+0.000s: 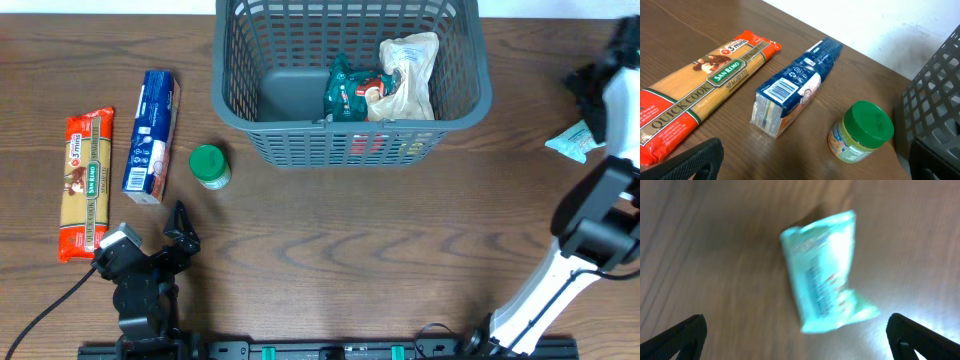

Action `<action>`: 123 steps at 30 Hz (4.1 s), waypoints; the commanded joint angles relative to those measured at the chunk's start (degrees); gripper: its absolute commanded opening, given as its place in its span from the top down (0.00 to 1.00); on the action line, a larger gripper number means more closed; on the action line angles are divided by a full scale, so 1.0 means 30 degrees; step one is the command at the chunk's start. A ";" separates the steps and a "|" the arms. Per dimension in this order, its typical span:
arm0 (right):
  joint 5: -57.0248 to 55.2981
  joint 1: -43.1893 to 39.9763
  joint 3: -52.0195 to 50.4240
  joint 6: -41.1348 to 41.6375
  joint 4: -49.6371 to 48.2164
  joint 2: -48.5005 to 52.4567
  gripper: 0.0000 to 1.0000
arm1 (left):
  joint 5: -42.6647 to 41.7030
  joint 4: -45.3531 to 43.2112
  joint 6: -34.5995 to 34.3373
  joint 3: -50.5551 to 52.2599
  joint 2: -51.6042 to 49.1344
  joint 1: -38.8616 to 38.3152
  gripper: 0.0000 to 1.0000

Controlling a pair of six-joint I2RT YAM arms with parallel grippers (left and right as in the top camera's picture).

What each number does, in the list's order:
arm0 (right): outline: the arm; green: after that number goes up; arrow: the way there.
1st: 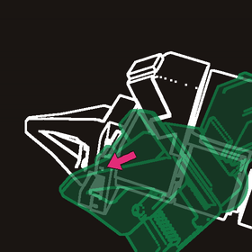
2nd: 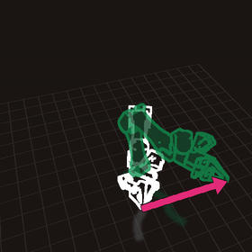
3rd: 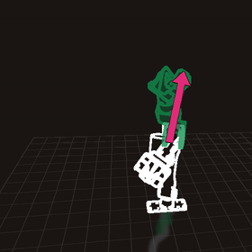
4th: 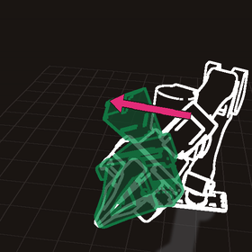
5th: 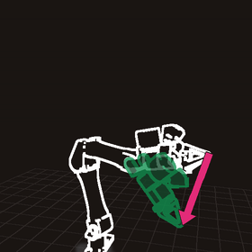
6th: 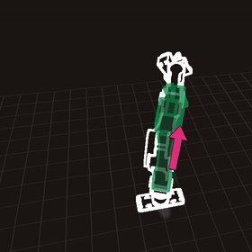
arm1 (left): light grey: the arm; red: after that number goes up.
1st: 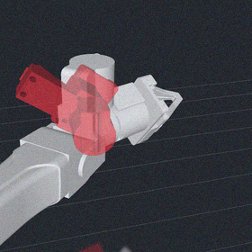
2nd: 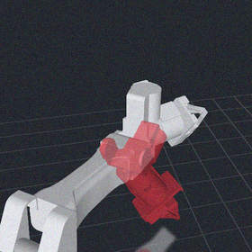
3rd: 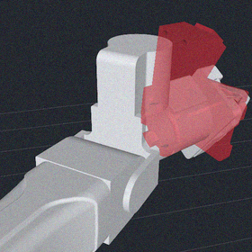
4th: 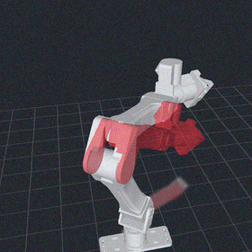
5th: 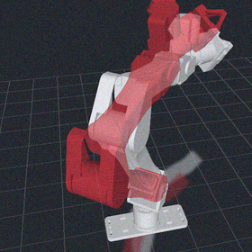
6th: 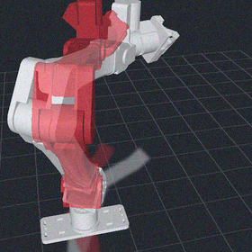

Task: Pack container

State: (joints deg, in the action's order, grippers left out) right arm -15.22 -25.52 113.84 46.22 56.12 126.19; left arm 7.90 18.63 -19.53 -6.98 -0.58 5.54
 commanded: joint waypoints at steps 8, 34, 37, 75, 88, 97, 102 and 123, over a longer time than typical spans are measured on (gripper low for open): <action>0.1705 -0.1297 0.0131 -0.0787 0.0597 0.2098 0.01 | 0.0080 0.0095 -0.0102 0.0408 0.0117 0.0095 0.01; 0.1362 0.1457 0.0131 -0.1326 -0.0415 0.4728 0.01 | 0.0080 0.0095 -0.0102 0.0401 0.0117 0.0095 0.01; 0.1275 0.1508 0.0131 -0.0758 -0.0321 0.4728 0.01 | 0.0080 0.0095 -0.0102 0.0408 0.0117 0.0095 0.01; 0.0532 0.1996 0.0146 0.0124 -0.0408 0.3971 0.01 | 0.0080 0.0095 -0.0102 0.0408 0.0117 0.0095 0.02; 0.0758 0.0211 0.0146 0.1858 -0.0270 0.2324 0.01 | 0.0080 0.0095 -0.0102 0.0408 0.0117 0.0095 0.01; 0.1377 -0.1246 0.0138 0.2025 -0.0211 0.2339 0.01 | 0.0080 0.0095 -0.0102 0.0408 0.0117 0.0095 0.01; 0.1377 -0.1435 0.0117 0.2018 -0.0357 0.2368 0.01 | 0.0080 0.0095 -0.0095 0.0408 0.0117 0.0095 0.01; 0.1727 -0.1515 -0.1902 0.2368 -0.2157 0.2980 0.10 | 0.0080 0.0095 -0.0102 0.0408 0.0117 0.0095 0.01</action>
State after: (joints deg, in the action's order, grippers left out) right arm -9.76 -29.63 109.78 52.31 50.02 134.89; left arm 7.90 18.63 -19.53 -6.98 -0.58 5.54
